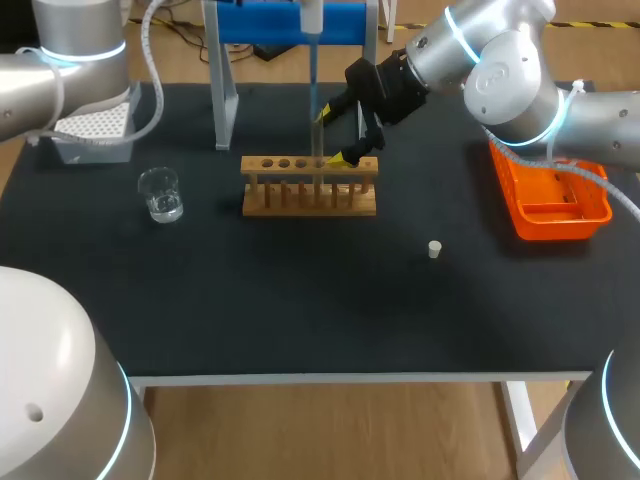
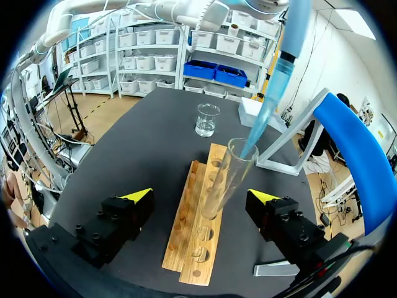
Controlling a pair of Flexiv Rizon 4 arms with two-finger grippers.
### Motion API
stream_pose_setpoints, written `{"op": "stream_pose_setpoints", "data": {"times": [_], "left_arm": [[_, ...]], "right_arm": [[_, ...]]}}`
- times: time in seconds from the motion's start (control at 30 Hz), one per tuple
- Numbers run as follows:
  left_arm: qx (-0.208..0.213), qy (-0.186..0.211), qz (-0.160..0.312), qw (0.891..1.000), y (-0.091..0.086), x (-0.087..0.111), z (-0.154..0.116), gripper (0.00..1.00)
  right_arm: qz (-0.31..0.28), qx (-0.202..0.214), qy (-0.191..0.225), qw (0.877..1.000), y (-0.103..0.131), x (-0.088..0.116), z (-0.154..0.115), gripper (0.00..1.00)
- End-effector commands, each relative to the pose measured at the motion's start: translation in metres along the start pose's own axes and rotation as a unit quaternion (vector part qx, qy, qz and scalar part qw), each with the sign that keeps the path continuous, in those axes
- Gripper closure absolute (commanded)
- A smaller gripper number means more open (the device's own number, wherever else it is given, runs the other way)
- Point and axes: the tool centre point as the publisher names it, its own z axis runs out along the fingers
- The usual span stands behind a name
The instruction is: Invert the test tube, pick up the pipette, mount the tip to pipette, aspirate from beaker and dispense into the tube, eject the tip, return the pipette, and cap with the stopper.
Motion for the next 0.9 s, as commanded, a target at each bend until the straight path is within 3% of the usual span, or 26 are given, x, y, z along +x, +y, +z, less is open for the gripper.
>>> {"op": "stream_pose_setpoints", "data": {"times": [0.03, 0.9], "left_arm": [[0.001, 0.007, 0.002, 1.000, 0.000, -0.005, 0.002, 1.00], [0.005, 0.013, 0.000, 1.000, -0.001, 0.007, 0.011, 1.00]], "right_arm": [[0.000, 0.001, 0.001, 1.000, 0.000, 0.000, 0.000, 0.00], [0.000, 0.001, 0.001, 1.000, 0.000, 0.000, 0.000, 0.00]]}}
